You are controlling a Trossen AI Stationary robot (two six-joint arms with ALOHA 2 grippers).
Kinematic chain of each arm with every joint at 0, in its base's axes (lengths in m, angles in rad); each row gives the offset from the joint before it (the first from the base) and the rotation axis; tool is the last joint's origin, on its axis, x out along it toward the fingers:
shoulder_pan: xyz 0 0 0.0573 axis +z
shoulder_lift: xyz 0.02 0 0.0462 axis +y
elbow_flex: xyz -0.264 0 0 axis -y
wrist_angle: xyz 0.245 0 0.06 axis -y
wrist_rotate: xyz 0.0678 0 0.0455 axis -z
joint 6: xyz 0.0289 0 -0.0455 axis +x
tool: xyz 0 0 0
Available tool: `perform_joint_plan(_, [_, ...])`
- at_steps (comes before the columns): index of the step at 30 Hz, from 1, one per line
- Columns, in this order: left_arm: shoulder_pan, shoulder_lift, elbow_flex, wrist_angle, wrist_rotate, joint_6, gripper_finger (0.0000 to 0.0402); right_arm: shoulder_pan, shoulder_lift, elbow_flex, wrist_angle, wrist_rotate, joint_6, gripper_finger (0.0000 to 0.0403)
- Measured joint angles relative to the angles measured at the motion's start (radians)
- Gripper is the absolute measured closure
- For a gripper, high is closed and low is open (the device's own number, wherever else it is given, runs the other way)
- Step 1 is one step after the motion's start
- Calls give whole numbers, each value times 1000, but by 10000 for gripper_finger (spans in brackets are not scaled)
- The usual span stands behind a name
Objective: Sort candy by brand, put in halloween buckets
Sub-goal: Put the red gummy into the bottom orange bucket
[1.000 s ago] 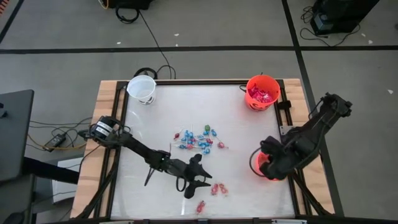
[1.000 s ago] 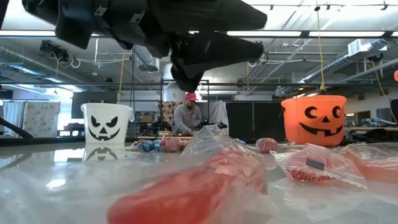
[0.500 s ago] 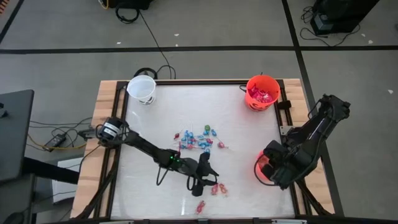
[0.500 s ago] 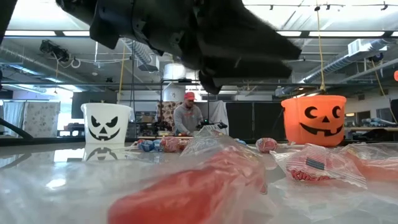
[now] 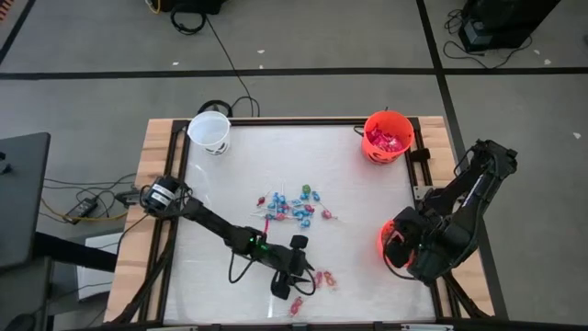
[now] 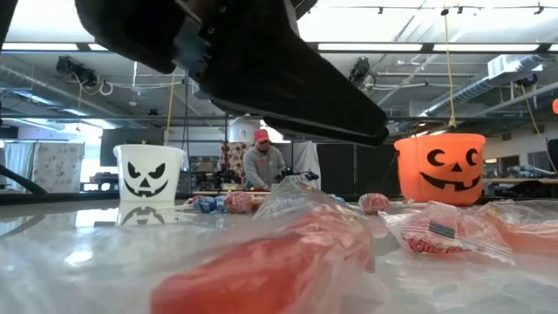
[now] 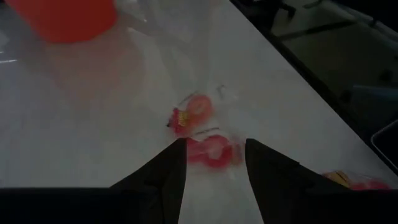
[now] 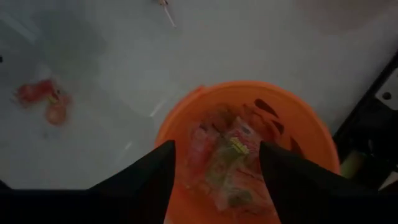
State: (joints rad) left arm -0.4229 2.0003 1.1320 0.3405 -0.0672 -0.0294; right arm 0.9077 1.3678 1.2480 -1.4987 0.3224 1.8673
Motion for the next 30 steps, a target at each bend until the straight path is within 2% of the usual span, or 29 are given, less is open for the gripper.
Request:
perform_joint_plan(8, [5,78,16,44,-1,5,231,0,0,0,86,-1,25,163])
perform_joint_plan(13, [5,161,105,12,20,24,231,0,0,1,125,-7,3,163])
perform_joint_plan(16, [11,201,164,-62,16,-9,237,0,3,1,138,-8,-25,163])
perform_joint_plan(19, [16,216,208,-139,15,-25,275,-10,5,-3,137,-9,-63,167])
perform_joint_plan(23, [23,205,210,-157,-3,-62,373,-16,5,-8,140,36,-82,199])
perform_joint_plan(24, [25,198,208,-160,-6,-82,386,-20,5,-8,149,58,-65,211])
perform_joint_plan(26, [27,173,204,-162,-29,-122,390,-21,5,-8,198,110,-54,238])
perform_joint_plan(30, [28,73,229,-228,-162,-176,397,-33,5,-17,394,200,-163,273])
